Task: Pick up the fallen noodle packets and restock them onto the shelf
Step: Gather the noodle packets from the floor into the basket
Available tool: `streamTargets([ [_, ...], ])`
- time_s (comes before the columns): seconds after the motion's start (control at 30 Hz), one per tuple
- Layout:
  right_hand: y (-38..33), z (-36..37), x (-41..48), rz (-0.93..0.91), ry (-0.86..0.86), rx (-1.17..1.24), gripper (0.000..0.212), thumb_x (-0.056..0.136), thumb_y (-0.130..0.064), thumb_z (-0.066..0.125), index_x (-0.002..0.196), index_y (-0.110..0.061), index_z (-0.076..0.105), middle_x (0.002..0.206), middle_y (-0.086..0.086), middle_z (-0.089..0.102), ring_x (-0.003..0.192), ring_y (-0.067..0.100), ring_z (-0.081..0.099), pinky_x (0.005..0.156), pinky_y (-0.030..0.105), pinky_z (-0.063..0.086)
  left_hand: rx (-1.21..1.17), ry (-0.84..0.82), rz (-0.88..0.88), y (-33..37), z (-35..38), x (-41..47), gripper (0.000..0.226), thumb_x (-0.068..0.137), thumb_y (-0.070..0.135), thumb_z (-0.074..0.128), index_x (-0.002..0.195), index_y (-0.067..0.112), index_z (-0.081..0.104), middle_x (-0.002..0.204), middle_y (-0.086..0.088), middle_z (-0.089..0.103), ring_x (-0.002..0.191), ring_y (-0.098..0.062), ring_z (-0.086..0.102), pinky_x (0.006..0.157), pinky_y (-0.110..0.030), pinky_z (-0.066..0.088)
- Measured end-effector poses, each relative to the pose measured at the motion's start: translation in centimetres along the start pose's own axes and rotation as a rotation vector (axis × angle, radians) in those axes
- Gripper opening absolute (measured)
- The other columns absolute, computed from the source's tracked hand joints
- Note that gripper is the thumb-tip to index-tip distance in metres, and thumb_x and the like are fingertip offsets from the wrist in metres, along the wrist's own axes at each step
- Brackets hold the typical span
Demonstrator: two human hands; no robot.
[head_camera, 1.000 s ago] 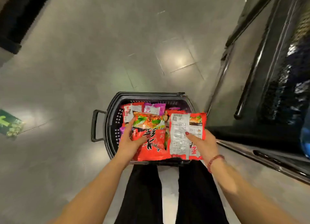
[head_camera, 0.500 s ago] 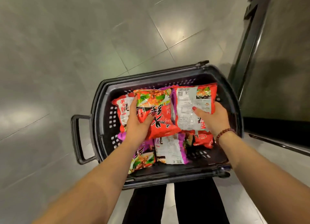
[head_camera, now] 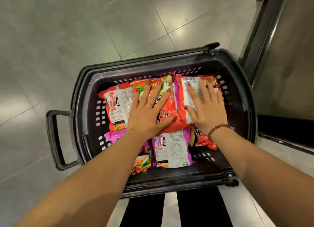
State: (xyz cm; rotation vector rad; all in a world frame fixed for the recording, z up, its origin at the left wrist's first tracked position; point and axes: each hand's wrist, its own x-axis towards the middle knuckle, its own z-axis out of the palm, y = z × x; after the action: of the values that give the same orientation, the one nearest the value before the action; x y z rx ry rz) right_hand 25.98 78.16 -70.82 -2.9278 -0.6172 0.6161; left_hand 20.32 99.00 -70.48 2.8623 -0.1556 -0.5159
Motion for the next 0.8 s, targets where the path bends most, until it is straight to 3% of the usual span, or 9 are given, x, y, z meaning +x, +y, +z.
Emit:
streamTargets([
  [0.1, 0.7, 1.3, 0.5, -0.026, -0.045, -0.094, 0.067, 0.097, -0.049, 0.041, 0.154, -0.023, 0.018, 0.160, 0.015, 0.011, 0.146, 0.038, 0.015, 0.114, 0.054, 0.020, 0.103, -0.144, -0.073, 0.3, 0.7, 1.0, 0.079, 0.088, 0.075, 0.015, 0.149, 0.039, -0.021, 0.153, 0.005, -0.032, 0.144, -0.022, -0.028, 0.119, -0.050, -0.012],
  [0.2, 0.7, 1.7, 1.0, 0.000, -0.174, -0.125, 0.071, 0.099, -0.050, 0.029, 0.152, -0.026, -0.012, 0.160, 0.008, -0.019, 0.148, 0.032, -0.011, 0.119, 0.047, 0.004, 0.212, -0.209, -0.099, 0.9, 1.0, 2.0, 0.081, 0.090, 0.074, 0.016, 0.146, 0.036, -0.028, 0.148, 0.002, -0.039, 0.144, -0.026, -0.030, 0.116, -0.051, -0.015],
  [0.27, 0.3, 1.3, 1.0, -0.005, -0.194, -0.148, 0.072, 0.100, -0.048, 0.029, 0.151, -0.025, -0.017, 0.159, 0.009, -0.022, 0.147, 0.032, -0.014, 0.119, 0.047, 0.004, 0.243, -0.245, -0.100, 1.1, 0.7, 2.3, 0.083, 0.090, 0.075, 0.017, 0.146, 0.035, -0.029, 0.148, 0.002, -0.039, 0.144, -0.027, -0.030, 0.116, -0.051, -0.014],
  [0.37, -0.1, -0.1, 0.4, 0.001, -0.181, -0.103, 0.073, 0.099, -0.046, 0.037, 0.154, -0.023, -0.006, 0.161, 0.011, -0.010, 0.148, 0.032, -0.004, 0.120, 0.046, 0.010, 0.226, -0.262, -0.093, 1.4, -0.5, 1.7, 0.082, 0.093, 0.070, 0.023, 0.150, 0.032, -0.022, 0.158, 0.000, -0.027, 0.146, -0.028, -0.025, 0.118, -0.051, -0.011],
  [0.53, -0.6, -5.1, -3.2, 0.025, -0.010, 0.034, 0.063, 0.087, -0.032, 0.064, 0.141, -0.007, 0.042, 0.147, 0.021, 0.039, 0.134, 0.036, 0.039, 0.110, 0.046, 0.034, -0.024, -0.108, 0.001, 3.7, -4.9, -1.6, 0.067, 0.096, 0.040, 0.049, 0.153, 0.018, 0.022, 0.161, -0.010, 0.017, 0.150, -0.031, 0.007, 0.120, -0.045, 0.005],
  [0.63, -1.0, -9.2, -7.1, 0.046, 0.032, 0.066, 0.056, 0.085, -0.029, 0.066, 0.134, -0.009, 0.048, 0.137, 0.016, 0.050, 0.123, 0.033, 0.049, 0.103, 0.043, 0.040, -0.056, -0.068, 0.075, 5.6, -9.0, -4.5, 0.061, 0.091, 0.032, 0.059, 0.146, 0.015, 0.040, 0.152, -0.014, 0.037, 0.143, -0.036, 0.028, 0.116, -0.048, 0.022],
  [0.8, -2.4, -16.4, -15.8, 0.117, 0.103, 0.144, 0.046, 0.082, -0.023, 0.066, 0.124, -0.008, 0.055, 0.118, 0.013, 0.059, 0.107, 0.034, 0.056, 0.090, 0.044, 0.048, -0.032, -0.048, 0.206, 8.7, -17.1, -9.1, 0.055, 0.086, 0.030, 0.062, 0.137, 0.012, 0.051, 0.137, -0.015, 0.052, 0.126, -0.038, 0.047, 0.099, -0.052, 0.045],
])
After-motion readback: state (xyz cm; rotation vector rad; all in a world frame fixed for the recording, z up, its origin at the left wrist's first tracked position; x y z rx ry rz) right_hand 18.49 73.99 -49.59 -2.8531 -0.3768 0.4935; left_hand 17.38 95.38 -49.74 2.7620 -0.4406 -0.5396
